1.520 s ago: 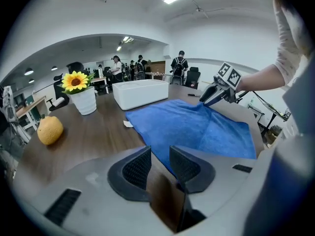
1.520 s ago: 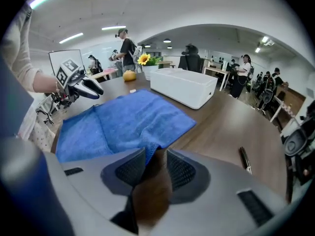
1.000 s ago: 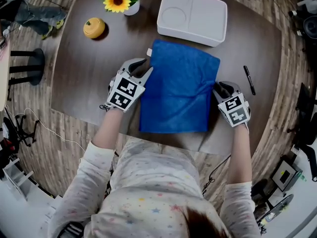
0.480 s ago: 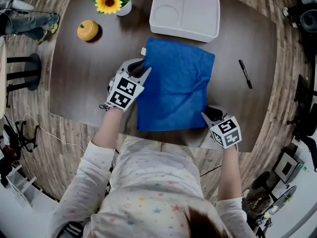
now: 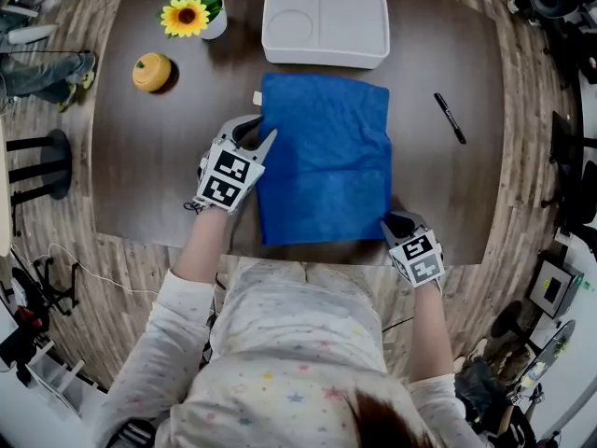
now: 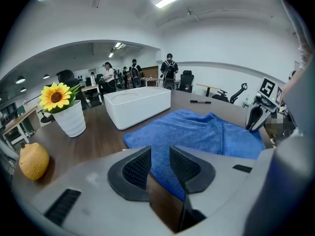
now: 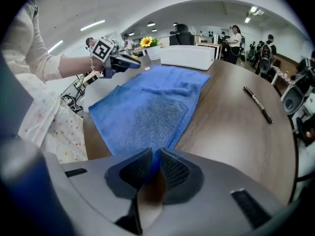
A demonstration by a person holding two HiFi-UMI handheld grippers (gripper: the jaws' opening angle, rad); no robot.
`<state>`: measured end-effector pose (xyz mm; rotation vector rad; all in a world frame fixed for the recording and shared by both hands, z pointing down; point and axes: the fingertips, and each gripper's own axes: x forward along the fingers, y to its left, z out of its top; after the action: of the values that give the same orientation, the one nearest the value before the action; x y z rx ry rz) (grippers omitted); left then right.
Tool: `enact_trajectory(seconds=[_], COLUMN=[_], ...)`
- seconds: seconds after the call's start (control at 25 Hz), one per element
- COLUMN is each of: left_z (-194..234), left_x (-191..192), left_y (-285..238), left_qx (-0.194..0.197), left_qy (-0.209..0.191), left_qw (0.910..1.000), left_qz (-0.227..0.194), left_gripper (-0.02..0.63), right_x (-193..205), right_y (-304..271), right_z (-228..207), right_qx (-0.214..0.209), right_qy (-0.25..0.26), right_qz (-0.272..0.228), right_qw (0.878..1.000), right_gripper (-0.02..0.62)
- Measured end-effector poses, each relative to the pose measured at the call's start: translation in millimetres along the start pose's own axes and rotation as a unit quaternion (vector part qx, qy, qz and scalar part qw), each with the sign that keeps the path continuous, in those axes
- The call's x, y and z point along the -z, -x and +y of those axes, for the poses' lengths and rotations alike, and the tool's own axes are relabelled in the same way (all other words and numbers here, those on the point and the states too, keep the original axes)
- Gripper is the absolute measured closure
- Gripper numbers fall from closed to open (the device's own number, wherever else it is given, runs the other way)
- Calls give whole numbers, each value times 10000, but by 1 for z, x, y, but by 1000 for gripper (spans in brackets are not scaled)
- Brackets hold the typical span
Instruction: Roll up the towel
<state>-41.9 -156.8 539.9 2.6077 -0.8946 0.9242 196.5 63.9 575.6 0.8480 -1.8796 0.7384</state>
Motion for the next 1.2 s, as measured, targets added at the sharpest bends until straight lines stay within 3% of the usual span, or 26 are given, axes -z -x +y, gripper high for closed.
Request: enact_trajectory(seconds=[0.12, 0.28, 0.48, 0.68, 1.2], left_z=[-1, 4, 15, 36, 63], left_x=[1, 0, -5, -8, -18], left_y=[2, 1, 3, 2, -45], left_qx=[53, 94, -106, -474, -822], left_qy=[-36, -169, -219, 6, 278], left_qw=[10000, 9998, 9996, 9987, 9962], left_qz=[-22, -62, -133, -176, -121], left_gripper=[489, 489, 489, 489, 489], right_x=[13, -17, -70, -126, -213], right_y=[8, 23, 31, 31, -22], right_z=[6, -1, -26, -68, -148], right_qx=[48, 49, 287, 474, 475], right_qy=[-364, -799, -337, 52, 643], right_qz=[-92, -636, -1098, -1519, -1712], right_qw=[9993, 9948, 9930, 9873, 9820], right_gripper=[523, 512, 512, 512, 505])
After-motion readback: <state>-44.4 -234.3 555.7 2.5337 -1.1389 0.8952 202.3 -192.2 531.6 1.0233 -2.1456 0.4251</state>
